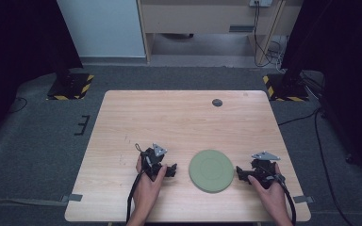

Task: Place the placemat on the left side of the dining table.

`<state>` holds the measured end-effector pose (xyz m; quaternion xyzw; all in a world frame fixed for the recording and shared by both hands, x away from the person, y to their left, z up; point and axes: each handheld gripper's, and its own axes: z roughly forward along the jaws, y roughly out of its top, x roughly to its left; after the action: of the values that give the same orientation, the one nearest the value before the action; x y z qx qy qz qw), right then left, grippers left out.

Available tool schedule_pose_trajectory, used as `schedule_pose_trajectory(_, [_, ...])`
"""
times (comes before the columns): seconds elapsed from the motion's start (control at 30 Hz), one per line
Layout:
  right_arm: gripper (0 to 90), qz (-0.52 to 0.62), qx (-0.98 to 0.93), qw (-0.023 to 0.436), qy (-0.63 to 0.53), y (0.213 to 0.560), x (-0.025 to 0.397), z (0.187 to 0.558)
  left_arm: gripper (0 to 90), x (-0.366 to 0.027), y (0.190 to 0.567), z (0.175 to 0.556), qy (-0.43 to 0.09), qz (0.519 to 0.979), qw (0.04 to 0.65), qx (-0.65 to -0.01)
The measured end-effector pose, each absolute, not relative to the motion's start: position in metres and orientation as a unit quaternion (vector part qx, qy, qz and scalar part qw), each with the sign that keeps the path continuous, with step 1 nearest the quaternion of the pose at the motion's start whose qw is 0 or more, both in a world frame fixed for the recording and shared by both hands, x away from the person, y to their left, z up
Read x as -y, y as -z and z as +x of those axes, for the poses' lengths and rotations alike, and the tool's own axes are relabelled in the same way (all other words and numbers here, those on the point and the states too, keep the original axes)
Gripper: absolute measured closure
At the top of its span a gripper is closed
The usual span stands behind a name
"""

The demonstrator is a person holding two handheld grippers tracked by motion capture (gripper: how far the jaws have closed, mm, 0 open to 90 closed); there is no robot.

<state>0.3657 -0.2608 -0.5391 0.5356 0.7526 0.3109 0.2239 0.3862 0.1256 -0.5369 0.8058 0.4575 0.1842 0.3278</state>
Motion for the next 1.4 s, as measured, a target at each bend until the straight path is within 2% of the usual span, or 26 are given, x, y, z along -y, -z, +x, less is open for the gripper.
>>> schedule_pose_trajectory(0.27, [0.7, 0.53, -0.757, 0.217, -0.314, 0.539, 0.26, 0.363, 0.0, -0.125, 0.537, 0.388, -0.184, 0.804, 0.329, -0.46])
schedule_pose_trajectory(0.43, [2.8, 0.519, -0.763, 0.209, -0.323, 0.538, 0.261, 0.36, 3.2, -0.124, 0.533, 0.378, -0.167, 0.801, 0.361, -0.448])
schedule_pose_trajectory(0.5, [3.2, 0.512, -0.759, 0.187, -0.355, 0.536, 0.264, 0.355, 3.2, -0.123, 0.531, 0.371, -0.161, 0.795, 0.381, -0.444])
schedule_pose_trajectory(0.73, [5.2, 0.47, -0.786, 0.177, -0.36, 0.53, 0.254, 0.345, 3.2, -0.096, 0.526, 0.349, -0.157, 0.818, 0.393, -0.389])
schedule_pose_trajectory(1.13, [4.1, 0.462, -0.794, 0.183, -0.35, 0.532, 0.252, 0.344, 3.1, -0.073, 0.531, 0.344, -0.16, 0.832, 0.387, -0.365])
schedule_pose_trajectory(1.4, [3.2, 0.47, -0.787, 0.194, -0.349, 0.532, 0.25, 0.345, 0.7, -0.07, 0.531, 0.346, -0.173, 0.829, 0.38, -0.373])
